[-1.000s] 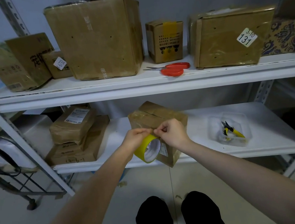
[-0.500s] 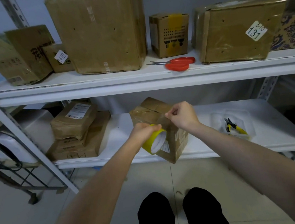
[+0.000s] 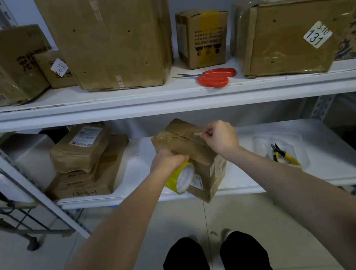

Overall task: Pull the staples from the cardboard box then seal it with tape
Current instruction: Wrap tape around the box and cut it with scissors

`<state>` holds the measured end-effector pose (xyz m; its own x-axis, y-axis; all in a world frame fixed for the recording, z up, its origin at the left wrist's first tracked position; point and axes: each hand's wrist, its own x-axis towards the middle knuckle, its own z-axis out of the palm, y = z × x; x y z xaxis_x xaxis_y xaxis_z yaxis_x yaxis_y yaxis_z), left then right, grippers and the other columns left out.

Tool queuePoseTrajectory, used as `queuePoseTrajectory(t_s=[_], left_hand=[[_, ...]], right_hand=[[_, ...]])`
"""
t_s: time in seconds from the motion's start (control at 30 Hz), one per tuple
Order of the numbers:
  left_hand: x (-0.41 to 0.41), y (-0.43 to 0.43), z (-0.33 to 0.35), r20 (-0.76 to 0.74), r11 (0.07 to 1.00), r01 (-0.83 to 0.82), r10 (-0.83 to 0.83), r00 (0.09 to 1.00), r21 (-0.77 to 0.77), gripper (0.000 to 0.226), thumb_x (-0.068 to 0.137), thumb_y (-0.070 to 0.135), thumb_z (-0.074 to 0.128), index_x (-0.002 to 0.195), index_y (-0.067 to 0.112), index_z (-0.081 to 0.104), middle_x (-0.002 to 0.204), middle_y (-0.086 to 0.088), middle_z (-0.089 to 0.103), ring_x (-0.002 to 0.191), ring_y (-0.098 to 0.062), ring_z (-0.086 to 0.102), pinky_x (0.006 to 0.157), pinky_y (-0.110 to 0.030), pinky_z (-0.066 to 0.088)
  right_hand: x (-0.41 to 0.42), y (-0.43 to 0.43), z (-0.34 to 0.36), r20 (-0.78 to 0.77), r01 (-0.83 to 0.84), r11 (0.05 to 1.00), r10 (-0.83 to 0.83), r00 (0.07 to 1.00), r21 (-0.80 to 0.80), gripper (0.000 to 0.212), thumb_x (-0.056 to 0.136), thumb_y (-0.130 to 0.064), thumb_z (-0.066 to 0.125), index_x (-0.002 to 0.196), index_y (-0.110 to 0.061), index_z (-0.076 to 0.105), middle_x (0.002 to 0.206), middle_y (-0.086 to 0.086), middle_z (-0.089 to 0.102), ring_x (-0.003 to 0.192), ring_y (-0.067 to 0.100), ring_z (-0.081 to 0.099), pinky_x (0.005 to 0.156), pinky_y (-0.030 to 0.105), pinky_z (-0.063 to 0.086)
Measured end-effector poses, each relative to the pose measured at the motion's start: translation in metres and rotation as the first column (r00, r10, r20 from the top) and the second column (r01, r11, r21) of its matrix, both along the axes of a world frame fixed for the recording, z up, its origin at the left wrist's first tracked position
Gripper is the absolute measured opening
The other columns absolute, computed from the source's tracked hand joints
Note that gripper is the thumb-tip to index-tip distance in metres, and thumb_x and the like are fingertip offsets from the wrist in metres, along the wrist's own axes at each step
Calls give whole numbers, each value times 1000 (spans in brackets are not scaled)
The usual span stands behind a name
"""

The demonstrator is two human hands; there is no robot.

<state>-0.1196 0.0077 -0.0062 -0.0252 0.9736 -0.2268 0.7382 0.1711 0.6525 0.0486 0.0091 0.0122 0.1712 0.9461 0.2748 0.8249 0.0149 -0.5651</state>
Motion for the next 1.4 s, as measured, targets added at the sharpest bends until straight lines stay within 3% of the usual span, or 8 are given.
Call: queuePoseTrajectory(t_s=[0.23,0.3,0.4,0.77,1.0,1.17,1.27,1.4], left_hand=[[10,-10,5,-186,980,-38,75,980,195,43,74,30,61,116,24,56,123,-6,49,112,-30,51,88,-38,46],[17,-14,10,-272,928,153,-59,960,339,44,78,16,55,120,31,56,131,-1,42,120,-28,41,97,-39,39],[20,-16,12,-406,864,423,-295,865,274,52,79,9,49,120,38,61,133,13,51,125,-21,33,107,-38,29],[17,-22,16,-429,866,459,-345,835,197,57,81,6,45,125,40,58,134,14,54,130,-22,27,112,-50,18],[16,-26,15,-368,890,428,-350,861,155,62,80,5,44,132,38,52,141,13,48,135,-22,22,114,-52,17],[16,-24,12,-380,888,437,-359,853,143,60,82,7,44,131,41,52,141,14,47,133,-25,24,113,-51,21],[13,-21,4,-204,907,371,-332,921,201,59,79,4,45,126,37,58,131,6,59,127,-24,43,107,-44,35],[7,-26,-4,101,949,-68,38,994,307,33,83,13,50,114,16,61,115,-9,63,110,-31,57,86,-35,47]], right_hand=[[-2,9,-16,24,8,999,-7,1000,-38,14,86,-30,64,82,-20,74,78,0,72,80,24,67,58,23,42],[-1,10,-18,36,9,999,-7,999,-32,12,84,-28,64,80,-20,72,77,-1,71,82,26,66,59,24,42],[-1,7,-18,84,-12,999,15,996,-35,10,83,-29,64,84,-22,72,84,-3,71,88,26,65,62,25,45],[-7,1,4,543,-62,992,114,832,-113,35,87,-47,58,89,-13,61,99,12,68,96,34,64,69,34,48],[-4,6,12,602,78,994,-13,799,-81,87,72,-62,70,130,-4,40,130,14,42,117,32,49,93,41,43],[-2,-1,-4,536,-260,964,249,807,-57,37,91,-17,48,128,-19,54,133,2,53,121,26,51,107,38,29],[-7,-6,-17,447,-303,930,365,816,-206,40,95,-23,38,132,-25,53,142,-4,50,127,21,49,108,39,28],[-5,-11,-26,498,-268,940,340,797,-213,53,101,-42,27,147,-15,33,157,1,28,144,15,24,115,46,12]])
